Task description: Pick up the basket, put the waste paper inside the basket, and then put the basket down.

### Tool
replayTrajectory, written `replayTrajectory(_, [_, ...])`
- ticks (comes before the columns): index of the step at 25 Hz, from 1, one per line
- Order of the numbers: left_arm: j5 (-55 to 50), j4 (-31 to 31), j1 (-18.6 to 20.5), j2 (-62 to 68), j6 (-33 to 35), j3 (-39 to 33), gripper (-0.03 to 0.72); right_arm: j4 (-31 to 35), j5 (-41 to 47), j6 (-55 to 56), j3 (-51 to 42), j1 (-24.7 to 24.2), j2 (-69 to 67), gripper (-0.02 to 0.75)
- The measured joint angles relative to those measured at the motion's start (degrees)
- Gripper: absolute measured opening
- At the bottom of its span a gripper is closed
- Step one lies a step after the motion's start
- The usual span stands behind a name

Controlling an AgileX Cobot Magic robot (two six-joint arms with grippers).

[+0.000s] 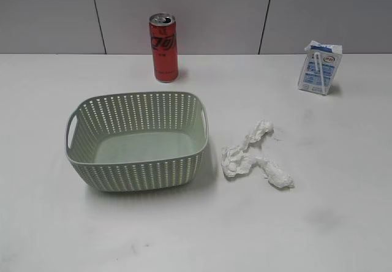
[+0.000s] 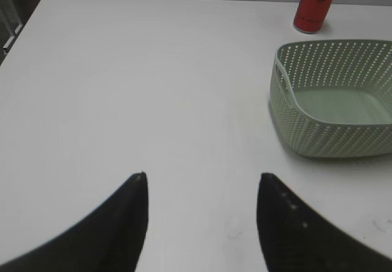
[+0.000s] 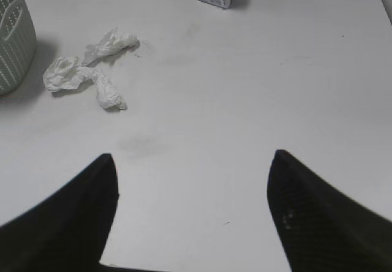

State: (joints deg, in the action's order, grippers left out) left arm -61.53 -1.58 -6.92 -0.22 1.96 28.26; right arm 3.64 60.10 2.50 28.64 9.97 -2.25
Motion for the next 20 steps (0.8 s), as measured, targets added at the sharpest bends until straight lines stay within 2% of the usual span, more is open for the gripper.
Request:
replayTrajectory(17, [1.4,0.3,0.0,0.1,0.0,0.6,0.433,0.0,0.0,0.1,0.0,0.0,0.0,0.571])
replayTrajectory(20, [2.7,-0.4,0.0,4.4,0.0,1.9,0.434,0.0,0.0,0.1,0.0,0.0,0.0,0.571])
